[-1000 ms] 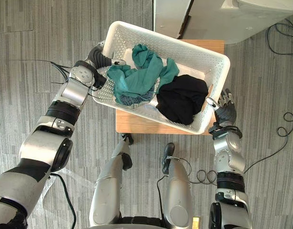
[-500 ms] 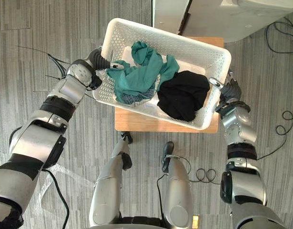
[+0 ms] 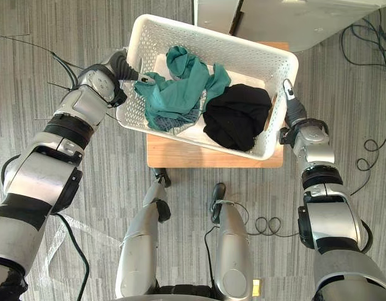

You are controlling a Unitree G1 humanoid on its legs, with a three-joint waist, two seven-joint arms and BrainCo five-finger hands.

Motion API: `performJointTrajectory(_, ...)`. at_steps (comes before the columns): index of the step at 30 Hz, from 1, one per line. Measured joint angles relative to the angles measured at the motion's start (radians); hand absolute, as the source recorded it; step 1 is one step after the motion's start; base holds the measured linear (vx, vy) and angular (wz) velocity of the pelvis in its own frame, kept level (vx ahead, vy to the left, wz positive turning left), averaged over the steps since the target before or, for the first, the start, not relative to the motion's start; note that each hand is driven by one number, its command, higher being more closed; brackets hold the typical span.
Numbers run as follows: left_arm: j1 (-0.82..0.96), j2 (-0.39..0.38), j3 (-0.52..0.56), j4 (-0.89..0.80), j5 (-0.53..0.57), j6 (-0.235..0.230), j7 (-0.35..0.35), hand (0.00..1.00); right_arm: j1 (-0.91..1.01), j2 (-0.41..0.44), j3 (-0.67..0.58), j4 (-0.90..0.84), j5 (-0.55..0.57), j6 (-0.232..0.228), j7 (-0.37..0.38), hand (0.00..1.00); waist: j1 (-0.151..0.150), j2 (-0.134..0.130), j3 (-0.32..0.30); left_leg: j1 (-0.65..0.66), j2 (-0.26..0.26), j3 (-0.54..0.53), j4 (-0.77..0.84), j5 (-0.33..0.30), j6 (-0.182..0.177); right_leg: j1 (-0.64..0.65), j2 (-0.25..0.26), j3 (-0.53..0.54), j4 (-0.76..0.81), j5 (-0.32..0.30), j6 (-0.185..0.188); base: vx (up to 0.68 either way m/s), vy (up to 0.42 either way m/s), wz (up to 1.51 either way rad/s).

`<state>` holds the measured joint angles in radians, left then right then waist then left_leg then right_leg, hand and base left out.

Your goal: Pick up the laundry basket with both hands and put the clothes into the washing machine.

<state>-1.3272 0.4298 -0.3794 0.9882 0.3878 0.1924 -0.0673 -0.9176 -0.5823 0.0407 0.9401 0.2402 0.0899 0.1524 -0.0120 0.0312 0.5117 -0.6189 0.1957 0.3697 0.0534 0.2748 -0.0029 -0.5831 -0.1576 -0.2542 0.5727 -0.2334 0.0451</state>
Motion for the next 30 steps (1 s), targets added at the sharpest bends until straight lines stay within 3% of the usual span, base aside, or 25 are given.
performJointTrajectory(4, 0.000, -0.020, 0.063, -0.041, -0.003, 0.001, 0.046, 0.00, 0.009, 0.001, 0.001, -0.045, -0.128, 0.004, -0.022, 0.00, 0.002, 0.000, 0.000, -0.001, 0.003, 0.000, 0.001, 0.000, 0.000, 0.000, 0.003, 0.000, -0.001, 0.000, -0.001, 0.03, -0.057, -0.01)
performJointTrajectory(10, 0.037, -0.024, 0.147, -0.140, -0.022, 0.010, 0.070, 0.00, 0.074, 0.002, -0.029, -0.229, -0.296, 0.068, -0.048, 0.00, 0.018, 0.000, 0.000, -0.005, 0.013, 0.000, 0.004, 0.004, 0.004, 0.000, 0.015, -0.002, -0.010, 0.002, -0.006, 0.05, -0.072, -0.03)
performJointTrajectory(13, 0.064, -0.027, 0.154, -0.175, -0.021, 0.017, 0.070, 0.00, 0.091, 0.005, -0.060, -0.261, -0.365, 0.075, -0.044, 0.00, 0.026, 0.000, 0.000, -0.008, 0.013, -0.010, 0.022, 0.005, 0.006, 0.010, 0.015, -0.010, -0.009, 0.001, -0.006, 0.10, -0.107, 0.03)
performJointTrajectory(22, 0.117, -0.080, 0.153, -0.195, -0.005, 0.018, 0.062, 0.00, 0.070, -0.016, -0.072, -0.259, -0.458, 0.113, -0.016, 0.00, 0.033, -0.002, -0.001, 0.023, 0.012, -0.039, 0.016, 0.010, 0.013, 0.075, 0.015, -0.052, -0.032, 0.001, -0.006, 0.06, -0.062, 0.12)
performJointTrajectory(30, 0.121, -0.058, 0.091, -0.168, 0.024, 0.018, -0.010, 0.00, 0.057, -0.016, -0.069, -0.208, -0.503, 0.118, 0.007, 0.00, 0.033, -0.002, -0.001, 0.022, 0.010, -0.055, 0.009, 0.006, 0.008, 0.091, 0.015, -0.077, -0.037, 0.001, -0.006, 0.01, -0.037, 0.07)
